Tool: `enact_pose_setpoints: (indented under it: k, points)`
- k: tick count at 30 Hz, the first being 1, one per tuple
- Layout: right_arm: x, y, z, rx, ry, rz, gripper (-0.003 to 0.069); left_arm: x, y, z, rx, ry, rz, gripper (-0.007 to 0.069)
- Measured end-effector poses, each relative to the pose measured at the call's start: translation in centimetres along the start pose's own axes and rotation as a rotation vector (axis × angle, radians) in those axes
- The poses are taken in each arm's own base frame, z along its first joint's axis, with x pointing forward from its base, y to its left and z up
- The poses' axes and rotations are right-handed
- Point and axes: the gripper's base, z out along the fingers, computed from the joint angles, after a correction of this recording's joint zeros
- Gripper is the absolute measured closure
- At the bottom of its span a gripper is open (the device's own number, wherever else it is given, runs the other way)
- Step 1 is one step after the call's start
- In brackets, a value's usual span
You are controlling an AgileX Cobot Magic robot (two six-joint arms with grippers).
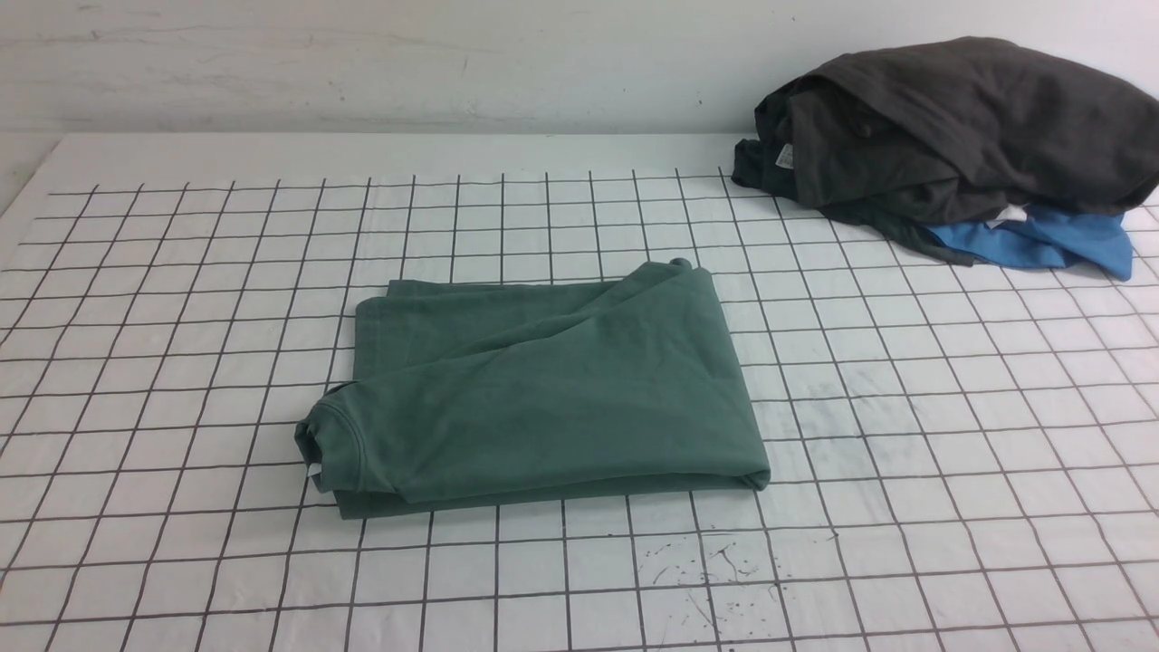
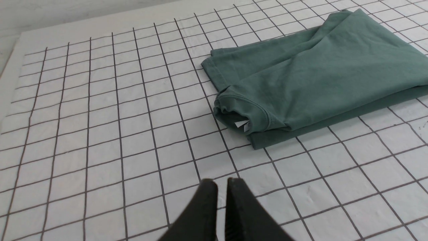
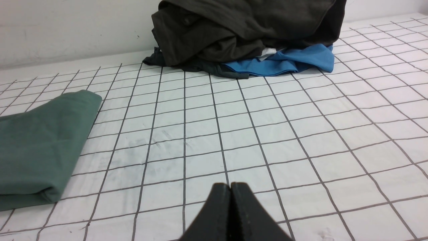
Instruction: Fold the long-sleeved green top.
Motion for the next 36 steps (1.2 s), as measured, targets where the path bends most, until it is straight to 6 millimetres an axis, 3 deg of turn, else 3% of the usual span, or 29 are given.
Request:
enact_pose_setpoints:
  k: [8,14,17,20,36]
  points:
    - [0.0,0.0,0.0,0.000,0.000,0.000,0.0673,0.7,0.5,2.3,-0.103,-0.166,-0.032,0.0599]
    - [0.0,0.0,0.0,0.000,0.000,0.000,0.0673,3.7,1.1,4.6,-0.208,-0.237,-0.049,0.0599]
    - [0.0,0.0,0.0,0.000,0.000,0.000,0.0673,6.3,1.1,5.7,-0.209,-0.192,-0.056,0.0599]
    - [0.0,0.0,0.0,0.000,0.001,0.000,0.0673,7.5,1.0,6.3,-0.206,-0.149,-0.061,0.0599]
    - [0.0,0.0,0.0,0.000,0.002,0.000,0.0673,8.1,1.0,6.4,-0.197,-0.095,-0.074,0.0599]
